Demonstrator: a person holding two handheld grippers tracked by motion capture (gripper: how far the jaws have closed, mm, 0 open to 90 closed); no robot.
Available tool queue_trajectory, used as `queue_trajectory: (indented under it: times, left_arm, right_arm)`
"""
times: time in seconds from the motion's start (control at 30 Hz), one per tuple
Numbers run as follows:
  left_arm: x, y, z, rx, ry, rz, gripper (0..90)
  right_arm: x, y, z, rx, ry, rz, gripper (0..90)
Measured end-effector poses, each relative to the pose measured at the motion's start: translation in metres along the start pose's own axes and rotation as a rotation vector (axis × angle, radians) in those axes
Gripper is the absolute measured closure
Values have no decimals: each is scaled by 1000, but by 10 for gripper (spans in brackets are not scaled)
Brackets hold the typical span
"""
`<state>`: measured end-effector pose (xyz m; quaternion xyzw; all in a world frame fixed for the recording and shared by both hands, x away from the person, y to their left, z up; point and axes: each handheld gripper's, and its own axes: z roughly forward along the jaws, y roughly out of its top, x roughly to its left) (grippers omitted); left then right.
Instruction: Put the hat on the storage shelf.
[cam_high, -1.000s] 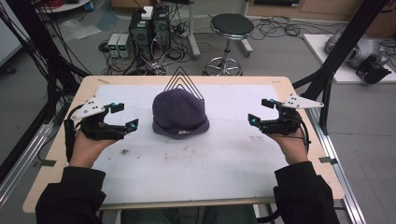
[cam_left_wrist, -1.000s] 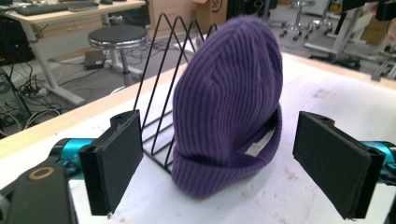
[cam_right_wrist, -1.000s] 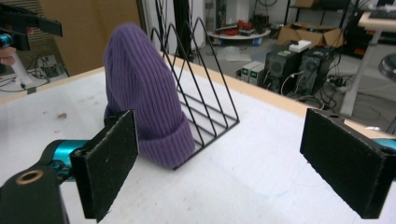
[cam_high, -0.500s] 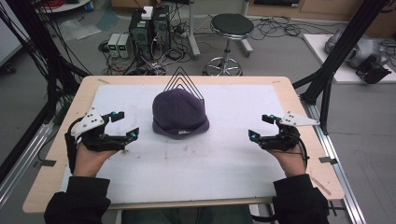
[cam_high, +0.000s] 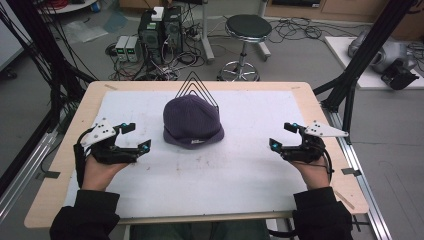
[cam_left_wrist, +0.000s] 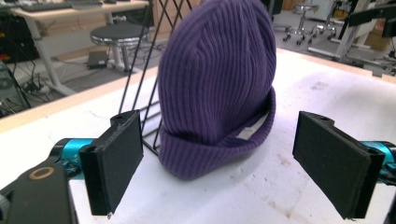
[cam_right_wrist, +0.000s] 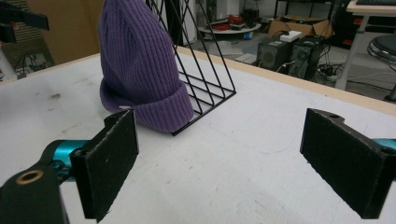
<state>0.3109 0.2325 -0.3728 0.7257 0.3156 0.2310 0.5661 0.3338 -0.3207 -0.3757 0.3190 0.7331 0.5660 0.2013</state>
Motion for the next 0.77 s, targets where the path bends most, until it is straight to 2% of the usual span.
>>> queue_trajectory:
  times: [0.17, 0.63, 0.77]
  left_arm:
    - [-4, 0, 1, 0, -3, -1, 164]
    - [-5, -5, -3, 7, 0, -21, 165]
    - [-4, -6, -5, 23, 22, -24, 166]
  right_arm:
    - [-4, -3, 0, 10, -10, 6, 108]
    - [-1, -3, 2, 14, 2, -2, 108]
    - [1, -3, 5, 28, 3, 4, 108]
